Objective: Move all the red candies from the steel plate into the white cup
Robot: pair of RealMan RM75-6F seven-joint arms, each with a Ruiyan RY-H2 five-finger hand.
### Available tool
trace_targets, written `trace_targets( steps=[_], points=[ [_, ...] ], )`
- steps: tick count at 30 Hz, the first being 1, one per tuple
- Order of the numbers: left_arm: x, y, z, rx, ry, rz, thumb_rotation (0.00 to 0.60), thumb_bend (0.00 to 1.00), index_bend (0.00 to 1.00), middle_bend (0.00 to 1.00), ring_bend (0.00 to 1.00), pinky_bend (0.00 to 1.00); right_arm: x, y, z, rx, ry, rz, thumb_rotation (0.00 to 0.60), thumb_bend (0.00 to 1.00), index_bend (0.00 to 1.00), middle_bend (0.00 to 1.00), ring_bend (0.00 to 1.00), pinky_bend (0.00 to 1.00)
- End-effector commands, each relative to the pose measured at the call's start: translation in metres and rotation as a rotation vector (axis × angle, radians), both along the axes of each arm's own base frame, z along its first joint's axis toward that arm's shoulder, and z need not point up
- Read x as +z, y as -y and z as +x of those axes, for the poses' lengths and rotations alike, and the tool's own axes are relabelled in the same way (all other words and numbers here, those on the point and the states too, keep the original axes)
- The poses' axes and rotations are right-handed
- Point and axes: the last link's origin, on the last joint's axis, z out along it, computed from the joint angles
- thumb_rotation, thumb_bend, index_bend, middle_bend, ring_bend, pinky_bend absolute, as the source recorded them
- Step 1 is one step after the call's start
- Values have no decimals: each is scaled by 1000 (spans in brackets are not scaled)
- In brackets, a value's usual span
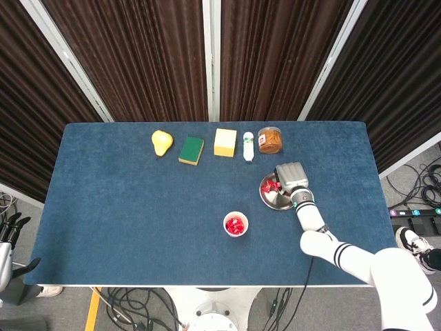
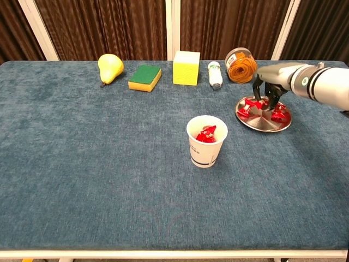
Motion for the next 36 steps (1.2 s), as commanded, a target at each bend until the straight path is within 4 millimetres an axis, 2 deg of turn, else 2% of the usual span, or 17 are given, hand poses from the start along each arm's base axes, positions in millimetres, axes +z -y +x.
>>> trace_targets(
  steps=[1,6,11,19,27,32,36],
  points=[
    [1,0,1,-3,-3,0,600,0,220,212,210,204,28,-11,24,81,105,-18,600,382,600,877,903,1000],
    [0,-1,3,-10,-5,-2,600,0,220,212,209,204,59,-44,62,217,231,26,600,381,604,877,902,1000],
    [1,-3,5,-15,-9,1,600,0,220,212,210,204,69,-74,89,314,307,105,600,379,605,876,902,1000],
    [1,-3,7,-20,-9,-1,600,0,220,212,210,205,44,-106,108,398,290,260,600,371,587,877,902,1000],
    [0,-3,6,-17,-8,-2,600,0,220,212,210,204,19,-117,112,426,239,323,600,367,550,876,901,1000],
    [1,-2,5,-13,-7,0,600,0,220,212,210,204,14,-118,110,426,219,326,600,364,510,876,901,1000],
    [0,-2,5,-13,-6,0,600,0,219,212,209,204,12,-120,108,423,202,337,600,343,430,876,899,1000]
  ],
)
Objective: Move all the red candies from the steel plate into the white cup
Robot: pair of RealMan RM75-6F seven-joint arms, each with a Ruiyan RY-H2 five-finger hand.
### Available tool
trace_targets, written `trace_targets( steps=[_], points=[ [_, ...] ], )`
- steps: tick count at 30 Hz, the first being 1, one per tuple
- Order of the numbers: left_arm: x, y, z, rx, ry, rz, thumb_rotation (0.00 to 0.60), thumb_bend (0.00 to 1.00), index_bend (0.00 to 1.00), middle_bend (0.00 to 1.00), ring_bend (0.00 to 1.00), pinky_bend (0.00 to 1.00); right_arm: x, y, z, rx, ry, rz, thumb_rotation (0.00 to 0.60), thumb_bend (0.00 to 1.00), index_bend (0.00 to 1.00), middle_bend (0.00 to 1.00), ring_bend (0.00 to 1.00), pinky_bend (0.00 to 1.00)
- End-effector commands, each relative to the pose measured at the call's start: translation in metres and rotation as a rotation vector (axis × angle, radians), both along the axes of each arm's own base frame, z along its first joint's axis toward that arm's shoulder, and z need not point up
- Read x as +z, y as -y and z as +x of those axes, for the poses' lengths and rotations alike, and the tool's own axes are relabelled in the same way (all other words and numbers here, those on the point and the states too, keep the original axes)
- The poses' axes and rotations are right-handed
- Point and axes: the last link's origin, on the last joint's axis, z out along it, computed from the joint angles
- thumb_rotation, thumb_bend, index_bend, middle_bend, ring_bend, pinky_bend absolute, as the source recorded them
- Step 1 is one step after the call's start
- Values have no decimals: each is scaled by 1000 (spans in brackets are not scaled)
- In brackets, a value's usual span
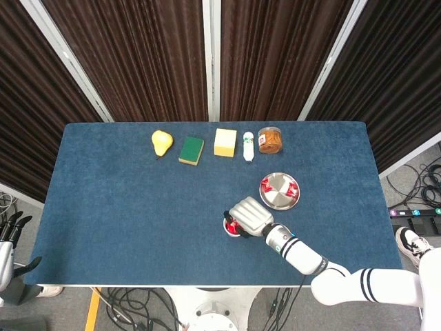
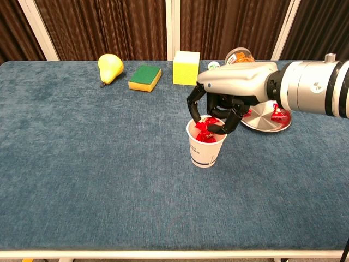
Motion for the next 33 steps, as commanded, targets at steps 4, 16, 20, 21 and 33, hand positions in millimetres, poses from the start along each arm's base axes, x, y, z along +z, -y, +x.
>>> trace_targets(
  steps=[4,16,20,21,33],
  points=[
    [0,0,0,-3,0,2,600,0,219,212,210,204,3,-1,2,-1,10,-7,600,328,382,876,898,1000],
    [-1,-1,0,-8,3,1,600,0,220,212,209,205,55,56,-48,-202,-25,-266,600,327,356,876,898,1000],
    [-2,-1,0,-9,5,-1,600,0,219,212,210,204,53,72,-77,-298,-100,-310,600,304,375,876,899,1000],
    [-1,0,0,-8,4,-1,600,0,219,212,210,204,51,75,-83,-322,-115,-314,600,299,381,876,899,1000],
    [-2,0,0,-4,3,-5,600,0,220,212,209,205,11,99,-107,-449,-187,-291,600,282,413,876,900,1000]
  ],
)
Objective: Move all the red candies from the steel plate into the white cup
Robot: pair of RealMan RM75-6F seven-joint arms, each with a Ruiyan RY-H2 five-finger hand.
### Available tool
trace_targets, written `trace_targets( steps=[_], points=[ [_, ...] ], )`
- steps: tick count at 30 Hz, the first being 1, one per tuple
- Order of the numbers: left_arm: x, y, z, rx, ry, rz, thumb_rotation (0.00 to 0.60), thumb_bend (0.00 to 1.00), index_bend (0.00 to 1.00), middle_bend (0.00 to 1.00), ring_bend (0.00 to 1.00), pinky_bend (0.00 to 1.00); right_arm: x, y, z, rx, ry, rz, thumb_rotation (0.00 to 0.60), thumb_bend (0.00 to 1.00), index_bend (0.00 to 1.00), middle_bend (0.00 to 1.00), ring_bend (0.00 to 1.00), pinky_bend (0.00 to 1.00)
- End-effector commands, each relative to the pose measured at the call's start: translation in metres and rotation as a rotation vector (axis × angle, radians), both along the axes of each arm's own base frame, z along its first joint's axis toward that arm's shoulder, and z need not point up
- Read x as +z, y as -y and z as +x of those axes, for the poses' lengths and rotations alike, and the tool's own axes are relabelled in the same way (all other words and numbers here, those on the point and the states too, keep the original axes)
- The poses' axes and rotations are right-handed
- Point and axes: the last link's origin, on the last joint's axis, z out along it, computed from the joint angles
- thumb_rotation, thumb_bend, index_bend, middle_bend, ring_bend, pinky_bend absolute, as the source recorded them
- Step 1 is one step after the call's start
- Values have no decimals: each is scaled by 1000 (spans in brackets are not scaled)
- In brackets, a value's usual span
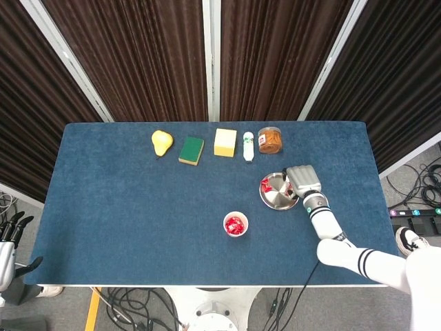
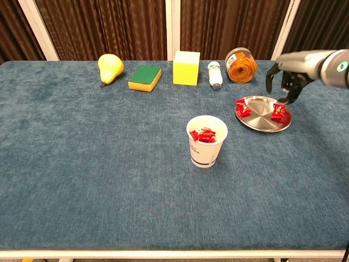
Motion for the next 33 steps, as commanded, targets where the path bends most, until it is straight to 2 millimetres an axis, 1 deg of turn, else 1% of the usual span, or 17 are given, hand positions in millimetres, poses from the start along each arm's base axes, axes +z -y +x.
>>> trace_targets(
  steps=[1,6,17,23,33],
  points=[
    [0,0,0,1,-1,0,600,0,220,212,209,204,-18,5,5,-9,6,25,600,282,414,876,900,1000],
    [0,1,-1,7,-1,-1,600,0,219,212,209,205,-33,13,14,-3,4,38,600,282,421,876,900,1000],
    [3,3,-4,17,-4,4,600,0,220,212,209,205,-54,23,25,8,-12,53,600,281,423,876,900,1000],
    [4,3,-5,18,-6,6,600,0,220,212,209,205,-59,22,33,37,-8,64,600,281,432,876,900,1000],
    [3,3,-5,23,-6,2,600,0,220,212,209,205,-65,21,31,48,-23,57,600,282,460,876,901,1000]
  ],
)
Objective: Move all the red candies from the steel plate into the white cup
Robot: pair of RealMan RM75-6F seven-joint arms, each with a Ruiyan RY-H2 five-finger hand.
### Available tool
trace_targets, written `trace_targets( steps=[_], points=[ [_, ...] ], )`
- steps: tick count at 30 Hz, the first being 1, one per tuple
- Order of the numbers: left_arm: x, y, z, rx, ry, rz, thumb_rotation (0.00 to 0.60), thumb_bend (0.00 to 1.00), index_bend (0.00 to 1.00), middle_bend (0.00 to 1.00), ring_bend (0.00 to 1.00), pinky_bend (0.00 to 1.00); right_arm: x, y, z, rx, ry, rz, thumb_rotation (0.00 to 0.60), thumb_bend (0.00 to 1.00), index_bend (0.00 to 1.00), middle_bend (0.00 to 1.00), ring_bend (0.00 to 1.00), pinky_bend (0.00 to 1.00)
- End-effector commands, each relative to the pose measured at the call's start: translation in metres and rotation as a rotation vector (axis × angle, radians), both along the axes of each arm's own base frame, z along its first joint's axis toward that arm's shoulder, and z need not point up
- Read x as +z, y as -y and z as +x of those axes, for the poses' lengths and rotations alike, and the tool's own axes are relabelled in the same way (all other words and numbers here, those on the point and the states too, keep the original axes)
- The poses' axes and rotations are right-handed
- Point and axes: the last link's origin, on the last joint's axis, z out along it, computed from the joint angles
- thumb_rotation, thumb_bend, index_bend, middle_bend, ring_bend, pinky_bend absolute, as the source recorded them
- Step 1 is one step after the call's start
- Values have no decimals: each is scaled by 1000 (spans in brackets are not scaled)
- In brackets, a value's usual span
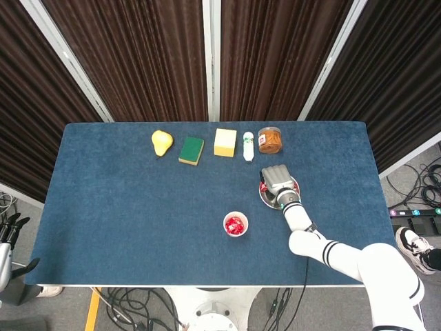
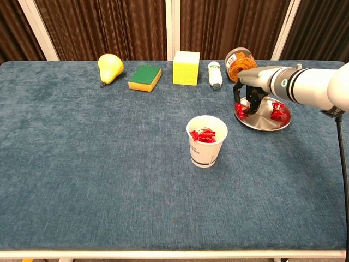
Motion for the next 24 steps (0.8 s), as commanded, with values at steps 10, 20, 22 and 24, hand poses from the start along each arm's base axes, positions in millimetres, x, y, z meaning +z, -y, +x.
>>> trace_targets(
  steps=[10,20,22,24],
  points=[
    [0,1,-1,1,4,2,600,0,220,212,209,205,-4,-3,-1,17,-4,-14,600,314,628,876,911,1000],
    [0,0,0,-5,1,5,600,0,220,212,209,204,50,-32,45,143,221,-11,600,319,637,877,912,1000],
    [1,0,2,-9,0,7,600,0,220,212,210,205,58,-44,61,184,273,17,600,317,637,876,912,1000],
    [1,0,3,-13,0,10,600,0,220,212,210,205,59,-55,74,219,313,55,600,316,638,876,912,1000]
  ],
)
